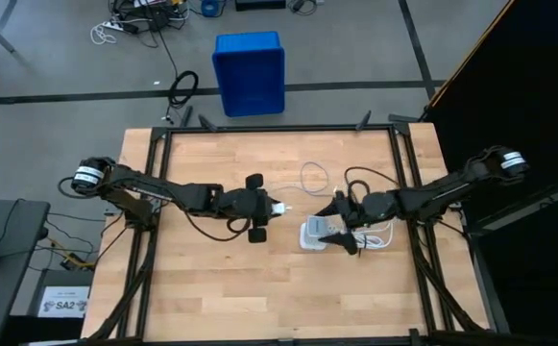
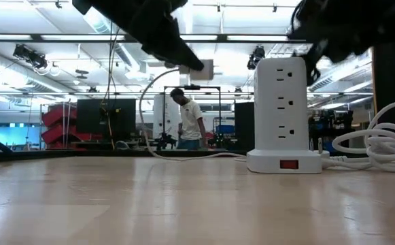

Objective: Insert USB
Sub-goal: Remove the white usb cable from the white charger adapter

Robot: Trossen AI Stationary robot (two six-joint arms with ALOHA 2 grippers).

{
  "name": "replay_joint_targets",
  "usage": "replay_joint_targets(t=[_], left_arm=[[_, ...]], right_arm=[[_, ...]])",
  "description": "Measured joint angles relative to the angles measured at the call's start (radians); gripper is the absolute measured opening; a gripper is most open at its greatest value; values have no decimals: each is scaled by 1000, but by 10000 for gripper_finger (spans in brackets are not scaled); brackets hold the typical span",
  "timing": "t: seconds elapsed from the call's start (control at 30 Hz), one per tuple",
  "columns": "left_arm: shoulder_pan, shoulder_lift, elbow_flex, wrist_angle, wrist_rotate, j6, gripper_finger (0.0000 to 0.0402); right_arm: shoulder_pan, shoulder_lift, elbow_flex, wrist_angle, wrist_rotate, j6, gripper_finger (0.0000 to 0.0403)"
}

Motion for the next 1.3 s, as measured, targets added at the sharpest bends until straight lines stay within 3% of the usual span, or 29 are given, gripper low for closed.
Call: replay_joint_targets(t=[0.17, 0.33, 0.5, 0.87, 1.03, 1.3], left_arm=[[-32, 9, 1, 254, -25, 184, 123], [-74, 54, 1, 445, -167, 480, 123], [-90, 117, 43, 455, -296, 620, 123], [-118, 267, 142, 443, -425, 753, 125], [-136, 266, 145, 435, -494, 778, 125], [-152, 266, 145, 428, -508, 778, 125]], right_arm=[[-55, -47, 2, 61, 38, 28, 349], [-125, 5, 2, 196, -25, 158, 345], [-149, 71, 14, 302, -45, 199, 345], [-160, 206, 159, 198, -43, 198, 341], [-170, 204, 175, 131, -41, 191, 291], [-170, 194, 175, 139, -48, 173, 161]])
